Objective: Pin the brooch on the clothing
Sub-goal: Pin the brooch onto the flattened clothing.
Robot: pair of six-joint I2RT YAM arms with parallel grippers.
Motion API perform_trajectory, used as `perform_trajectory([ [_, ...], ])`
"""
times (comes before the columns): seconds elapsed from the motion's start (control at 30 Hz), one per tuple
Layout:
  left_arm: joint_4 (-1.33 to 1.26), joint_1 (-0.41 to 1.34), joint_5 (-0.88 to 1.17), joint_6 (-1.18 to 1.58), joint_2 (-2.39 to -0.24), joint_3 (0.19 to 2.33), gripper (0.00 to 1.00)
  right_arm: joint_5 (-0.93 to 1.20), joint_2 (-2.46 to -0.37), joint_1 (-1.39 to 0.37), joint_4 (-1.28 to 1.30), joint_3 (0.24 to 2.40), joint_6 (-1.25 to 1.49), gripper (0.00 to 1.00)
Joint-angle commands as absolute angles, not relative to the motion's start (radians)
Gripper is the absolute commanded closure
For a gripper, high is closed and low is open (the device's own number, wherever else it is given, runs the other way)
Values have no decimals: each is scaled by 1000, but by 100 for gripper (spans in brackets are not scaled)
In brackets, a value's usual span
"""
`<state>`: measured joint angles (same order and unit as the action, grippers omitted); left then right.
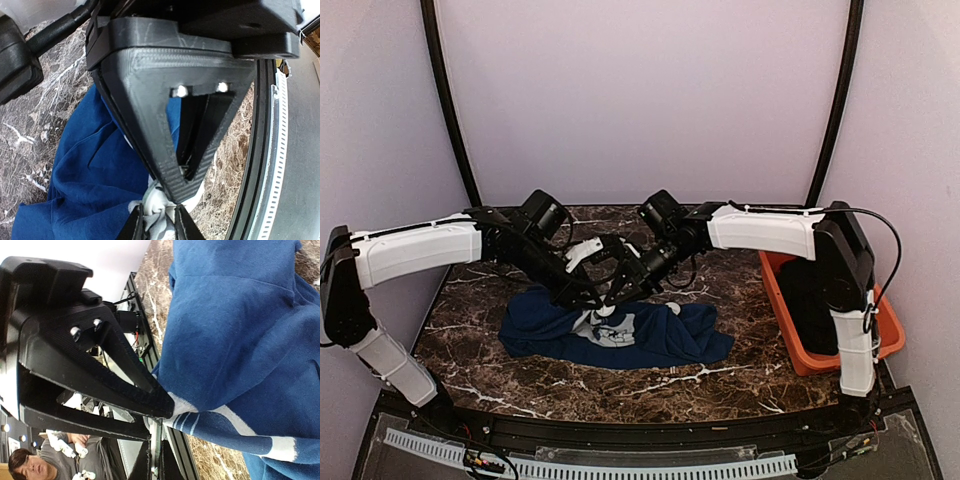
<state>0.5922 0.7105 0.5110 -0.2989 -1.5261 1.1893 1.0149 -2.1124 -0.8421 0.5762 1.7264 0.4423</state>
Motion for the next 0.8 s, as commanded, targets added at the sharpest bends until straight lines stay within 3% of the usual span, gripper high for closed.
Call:
perform_trajectory([
  [0.0,623,750,554,-295,-1546,1192,79,922,-2130,-853,520,1798,433,100],
  [0.77,655,762,509,-310,-1554,1200,81,879,-2109,-836,552,1795,406,100],
])
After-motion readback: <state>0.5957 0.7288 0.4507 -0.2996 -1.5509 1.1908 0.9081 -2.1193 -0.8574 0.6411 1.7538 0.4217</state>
